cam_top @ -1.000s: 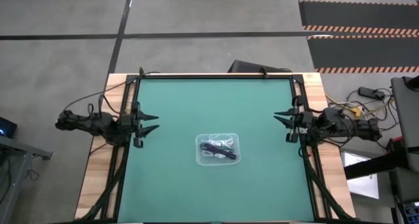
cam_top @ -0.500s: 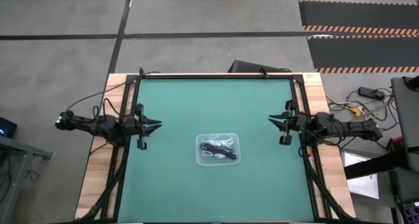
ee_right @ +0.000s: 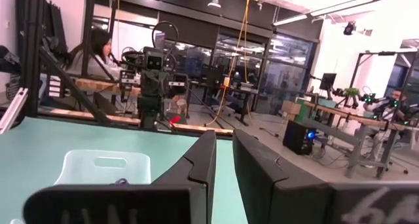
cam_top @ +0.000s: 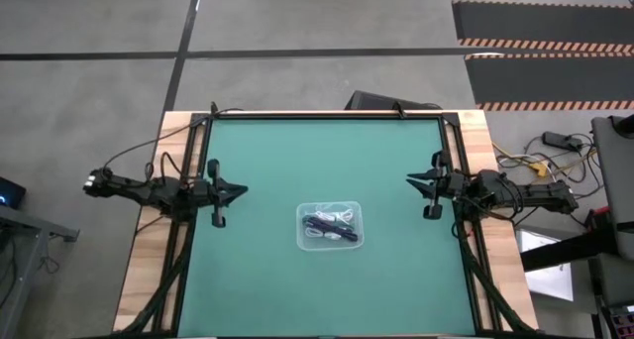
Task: Pick and place USB-C Cables
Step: Return to Home Position
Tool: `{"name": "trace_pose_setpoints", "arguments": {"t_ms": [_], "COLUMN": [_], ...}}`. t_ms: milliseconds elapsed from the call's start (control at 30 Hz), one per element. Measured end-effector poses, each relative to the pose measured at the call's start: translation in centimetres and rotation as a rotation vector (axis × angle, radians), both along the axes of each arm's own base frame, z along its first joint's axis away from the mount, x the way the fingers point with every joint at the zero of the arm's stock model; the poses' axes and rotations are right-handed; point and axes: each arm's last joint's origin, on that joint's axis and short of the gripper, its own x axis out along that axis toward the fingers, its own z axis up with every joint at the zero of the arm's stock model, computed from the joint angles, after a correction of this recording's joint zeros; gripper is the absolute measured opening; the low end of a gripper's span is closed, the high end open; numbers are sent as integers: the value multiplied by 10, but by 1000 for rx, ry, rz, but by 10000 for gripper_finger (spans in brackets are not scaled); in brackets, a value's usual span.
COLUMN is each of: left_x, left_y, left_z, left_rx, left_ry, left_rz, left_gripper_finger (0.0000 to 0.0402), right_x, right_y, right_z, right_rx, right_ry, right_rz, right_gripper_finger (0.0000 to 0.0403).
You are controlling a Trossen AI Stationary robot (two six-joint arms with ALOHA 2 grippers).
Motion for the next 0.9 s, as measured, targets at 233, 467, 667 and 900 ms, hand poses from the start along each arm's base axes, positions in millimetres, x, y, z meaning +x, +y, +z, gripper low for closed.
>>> {"name": "trace_pose_setpoints", "arguments": {"t_ms": [233,467,667,900], "left_x": [0,0,1,1], "left_y": [0,0,0,0], "left_z": [-1,-1,-1,-1], "left_rx": [-1,-1,1,1], "left_ry": [8,7,15,14], "left_rz": [9,12,12,12], "left_gripper_finger": [1,1,1,1], "right_x": [2,3,3,3], "right_y": [0,0,0,0], "right_z": [-2,-4,-4,-4], "right_rx": [-2,-1,-2,-3], "right_ry": [30,43,44,45], "right_rz": [0,0,-1,-1], "right_gripper_finger": [43,43,43,43]}}
